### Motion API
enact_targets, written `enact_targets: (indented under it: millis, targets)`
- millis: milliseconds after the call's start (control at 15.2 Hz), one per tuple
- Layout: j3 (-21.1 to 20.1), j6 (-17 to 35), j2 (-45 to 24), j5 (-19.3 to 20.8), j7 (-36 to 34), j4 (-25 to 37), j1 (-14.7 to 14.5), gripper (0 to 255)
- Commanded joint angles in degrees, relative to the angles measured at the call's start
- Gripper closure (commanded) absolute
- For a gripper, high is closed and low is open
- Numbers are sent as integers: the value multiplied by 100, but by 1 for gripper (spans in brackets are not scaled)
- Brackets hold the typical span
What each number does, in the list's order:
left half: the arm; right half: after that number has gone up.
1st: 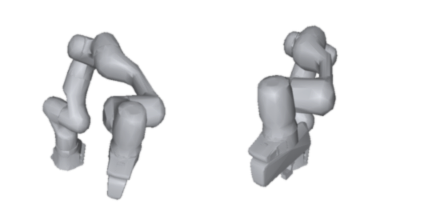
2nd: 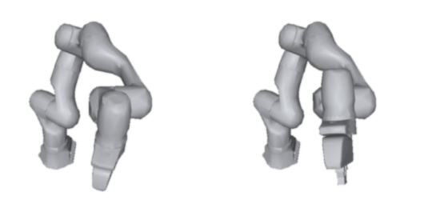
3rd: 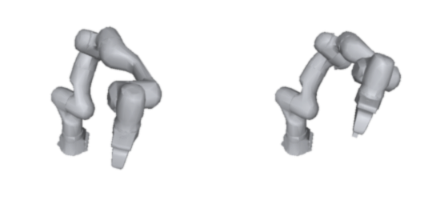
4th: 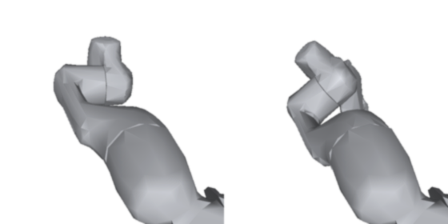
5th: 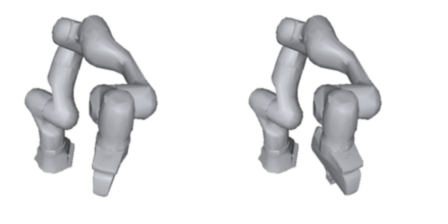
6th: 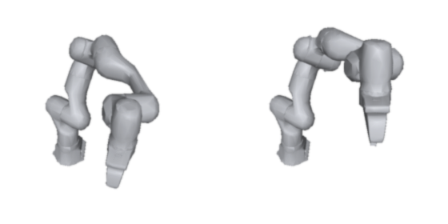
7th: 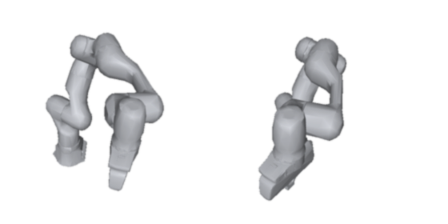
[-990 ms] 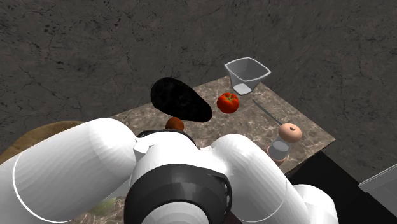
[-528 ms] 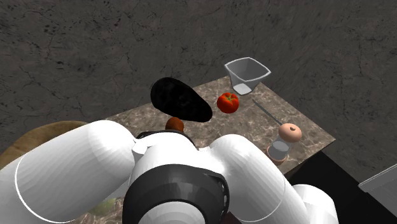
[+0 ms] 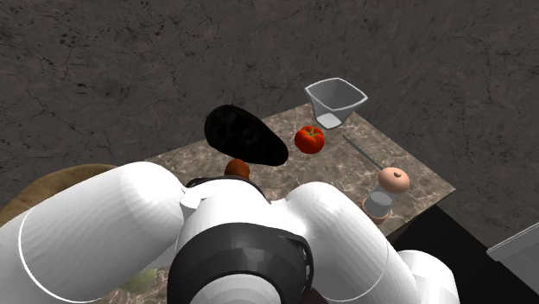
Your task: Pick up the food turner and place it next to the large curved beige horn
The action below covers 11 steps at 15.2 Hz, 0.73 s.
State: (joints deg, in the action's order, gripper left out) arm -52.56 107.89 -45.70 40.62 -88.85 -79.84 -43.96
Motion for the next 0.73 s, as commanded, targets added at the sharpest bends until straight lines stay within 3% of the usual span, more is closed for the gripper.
enact_targets:
  millis: [0, 132, 660]
  targets:
    - [-68, -200, 102, -85, 56, 131, -9, 0]
    - [-139, -451, 213, -180, 122, 315, -35, 0]
    - [-139, -451, 213, -180, 122, 315, -35, 0]
